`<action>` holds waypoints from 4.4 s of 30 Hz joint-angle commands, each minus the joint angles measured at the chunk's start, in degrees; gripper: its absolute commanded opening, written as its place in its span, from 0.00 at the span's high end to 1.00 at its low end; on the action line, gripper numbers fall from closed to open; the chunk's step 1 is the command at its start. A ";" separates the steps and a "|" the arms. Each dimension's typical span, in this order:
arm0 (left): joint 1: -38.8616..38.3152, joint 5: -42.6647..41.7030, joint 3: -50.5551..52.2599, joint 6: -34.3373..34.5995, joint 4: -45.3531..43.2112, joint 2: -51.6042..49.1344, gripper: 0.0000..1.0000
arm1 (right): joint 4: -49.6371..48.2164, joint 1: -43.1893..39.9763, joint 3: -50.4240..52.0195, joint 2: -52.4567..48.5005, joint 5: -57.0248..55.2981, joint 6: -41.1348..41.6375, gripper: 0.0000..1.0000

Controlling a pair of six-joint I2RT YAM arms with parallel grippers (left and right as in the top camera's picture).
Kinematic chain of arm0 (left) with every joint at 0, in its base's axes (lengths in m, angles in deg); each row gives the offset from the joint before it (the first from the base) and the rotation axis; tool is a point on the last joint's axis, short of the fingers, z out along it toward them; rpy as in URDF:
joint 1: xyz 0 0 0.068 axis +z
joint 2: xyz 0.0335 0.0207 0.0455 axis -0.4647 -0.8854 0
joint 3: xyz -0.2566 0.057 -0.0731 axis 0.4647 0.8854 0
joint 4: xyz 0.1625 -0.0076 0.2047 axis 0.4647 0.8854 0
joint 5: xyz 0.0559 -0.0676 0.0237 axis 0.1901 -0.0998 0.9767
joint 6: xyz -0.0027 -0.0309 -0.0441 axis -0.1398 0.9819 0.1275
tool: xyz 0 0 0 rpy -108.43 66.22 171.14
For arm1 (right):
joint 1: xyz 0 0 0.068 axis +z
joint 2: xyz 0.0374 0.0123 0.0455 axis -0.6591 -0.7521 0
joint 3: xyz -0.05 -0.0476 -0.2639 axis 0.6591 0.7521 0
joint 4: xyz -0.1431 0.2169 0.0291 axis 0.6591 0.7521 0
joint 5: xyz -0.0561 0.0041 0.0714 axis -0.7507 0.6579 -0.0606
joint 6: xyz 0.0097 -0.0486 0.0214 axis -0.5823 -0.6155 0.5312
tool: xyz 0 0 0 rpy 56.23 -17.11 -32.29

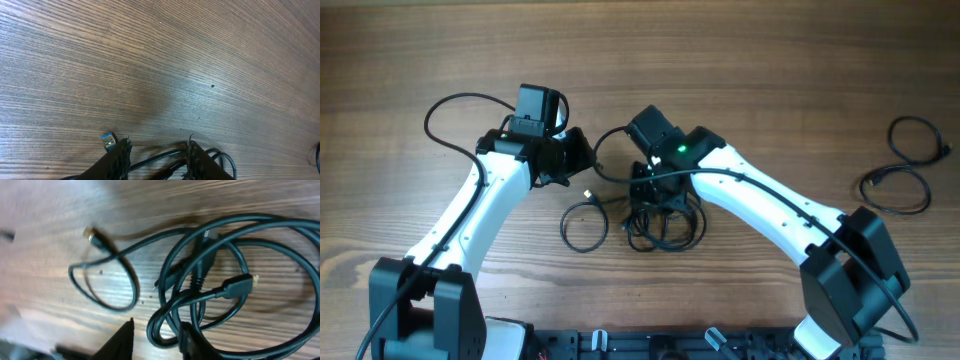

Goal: Untangle cables

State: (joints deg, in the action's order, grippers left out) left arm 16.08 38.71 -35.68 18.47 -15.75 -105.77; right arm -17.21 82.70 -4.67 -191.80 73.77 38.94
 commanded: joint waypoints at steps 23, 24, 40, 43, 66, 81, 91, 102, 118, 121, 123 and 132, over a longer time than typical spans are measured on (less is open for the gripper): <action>0.28 -0.09 -0.24 -0.92 0.33 -0.11 0.61 | -0.66 4.48 0.39 -3.17 -7.19 23.30 0.73; 0.28 -0.09 -0.24 -0.92 0.44 -0.11 0.61 | -0.72 4.48 0.39 -3.41 -7.19 23.26 0.73; 0.28 -0.09 -0.24 -0.92 0.70 -0.11 0.61 | 0.63 4.44 0.39 -3.54 -8.68 23.21 0.79; 0.28 -0.09 -0.24 -0.92 0.72 -0.11 0.61 | 0.09 4.44 0.39 -3.54 -8.70 23.23 0.81; 0.28 -0.09 -0.24 -0.92 0.85 -0.11 0.61 | -0.92 4.81 0.39 -5.16 -8.48 23.06 0.83; 1.79 -15.06 -0.37 -6.56 0.70 0.72 0.50 | -3.17 0.90 0.33 -1.46 -4.90 6.47 0.96; 9.38 -47.32 -0.37 -2.27 1.29 0.72 0.64 | -14.03 -7.87 0.33 5.79 10.29 -7.08 0.96; 6.80 -42.49 -0.35 -2.01 -1.64 0.70 0.66 | -21.75 -11.54 0.33 5.77 26.51 -6.73 0.96; 0.11 -36.20 -0.31 1.29 -0.15 0.70 0.79 | -22.60 -11.54 0.33 5.77 26.29 -7.15 0.96; 0.11 -37.99 -0.31 -2.45 -0.90 0.70 0.73 | -22.60 -11.54 0.33 5.77 26.14 -7.13 0.96; 0.13 -37.31 -0.31 -2.45 -2.01 0.70 0.72 | -22.58 -11.54 0.33 5.77 26.08 -7.19 0.96; 6.40 -23.26 -0.31 -4.50 1.33 0.70 0.66 | -16.96 -11.10 0.35 5.66 19.04 -16.44 0.96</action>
State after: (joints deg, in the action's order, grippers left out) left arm 20.60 8.35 -35.95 14.95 -15.66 -105.01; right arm -35.29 70.84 -3.43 -187.00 94.69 27.16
